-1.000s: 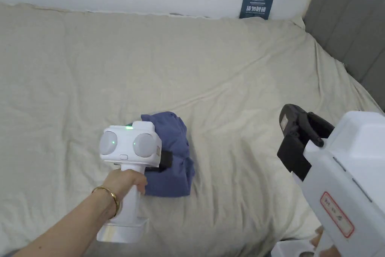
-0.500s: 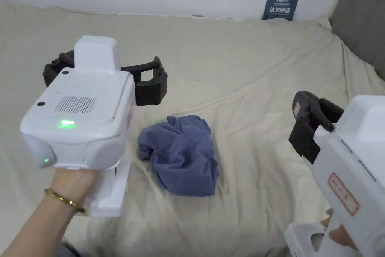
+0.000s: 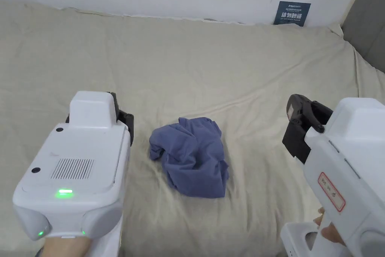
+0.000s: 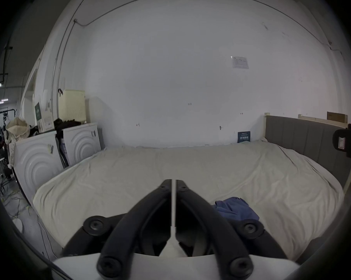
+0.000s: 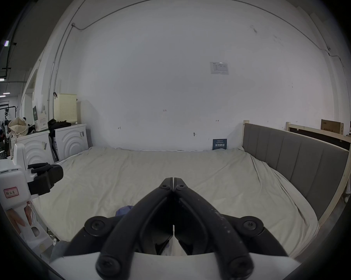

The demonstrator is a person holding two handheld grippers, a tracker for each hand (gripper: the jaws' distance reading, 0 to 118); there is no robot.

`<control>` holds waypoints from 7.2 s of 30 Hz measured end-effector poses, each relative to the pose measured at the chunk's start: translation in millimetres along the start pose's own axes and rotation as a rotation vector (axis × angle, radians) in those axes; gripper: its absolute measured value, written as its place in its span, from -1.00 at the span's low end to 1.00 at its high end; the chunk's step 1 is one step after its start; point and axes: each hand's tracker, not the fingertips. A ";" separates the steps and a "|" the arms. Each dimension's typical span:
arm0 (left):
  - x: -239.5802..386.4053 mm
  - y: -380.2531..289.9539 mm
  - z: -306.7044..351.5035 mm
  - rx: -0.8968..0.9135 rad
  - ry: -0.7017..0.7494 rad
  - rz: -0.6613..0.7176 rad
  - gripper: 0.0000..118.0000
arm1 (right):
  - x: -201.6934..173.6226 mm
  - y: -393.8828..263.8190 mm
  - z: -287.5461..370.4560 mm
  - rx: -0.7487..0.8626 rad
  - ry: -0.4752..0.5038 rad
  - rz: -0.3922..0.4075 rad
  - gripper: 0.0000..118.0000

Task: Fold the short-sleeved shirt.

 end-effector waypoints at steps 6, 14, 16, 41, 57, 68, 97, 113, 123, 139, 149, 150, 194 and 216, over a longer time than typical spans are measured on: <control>-1.7 -2.9 4.5 -0.012 -0.013 -0.015 -1.00 | -0.5 -5.1 -0.7 -0.017 -0.002 -0.010 -0.98; 2.4 14.6 -54.2 -0.299 -0.017 0.055 0.23 | -0.1 -12.3 -6.7 -0.044 0.010 -0.021 -0.98; 2.8 19.2 -85.0 -0.397 -0.068 0.123 0.90 | -0.3 -14.5 -8.0 -0.048 0.012 -0.022 -0.98; 56.3 -48.8 -232.1 -0.811 -0.269 0.125 -0.86 | 19.0 -43.9 -37.3 -0.212 -0.040 -0.002 -0.98; -17.5 -17.2 -128.1 -0.522 -0.214 0.220 -0.86 | 15.6 -101.5 -161.1 -0.647 0.016 0.016 1.00; -42.7 -46.9 -112.7 -0.593 -0.147 0.249 -0.86 | -18.3 -150.3 -233.1 -0.872 0.094 -0.067 -0.65; -77.3 256.9 -85.3 0.059 -0.226 0.374 -0.88 | 92.3 255.7 -78.5 -0.158 0.113 -0.126 -0.88; -9.2 368.9 -192.7 0.047 -0.095 0.024 -0.88 | 106.7 364.5 -202.5 -0.085 -0.115 -0.134 -0.88; 29.3 355.7 -315.6 0.052 -0.010 -0.020 -0.88 | 96.8 359.8 -300.9 -0.061 -0.197 -0.004 -0.88; -12.9 107.6 -285.6 -0.266 -0.045 0.041 -0.88 | 85.9 113.1 -274.0 -0.373 0.068 -0.090 -0.88; -66.5 -90.6 -145.3 -0.589 0.044 0.227 -0.88 | 38.0 -98.0 -133.7 -0.685 0.165 -0.125 -0.88; -69.2 -105.8 -134.6 -0.613 0.062 0.220 -0.88 | 37.9 -113.6 -126.7 -0.709 0.143 -0.104 -0.88; 4.4 19.4 -22.5 -0.006 -0.067 0.016 -1.00 | 39.8 8.3 -27.8 0.020 -0.089 -0.051 -0.98; -105.1 -80.2 -188.2 -0.853 0.106 0.147 1.00 | 38.0 -32.4 -72.1 -0.170 -0.070 -0.045 -0.98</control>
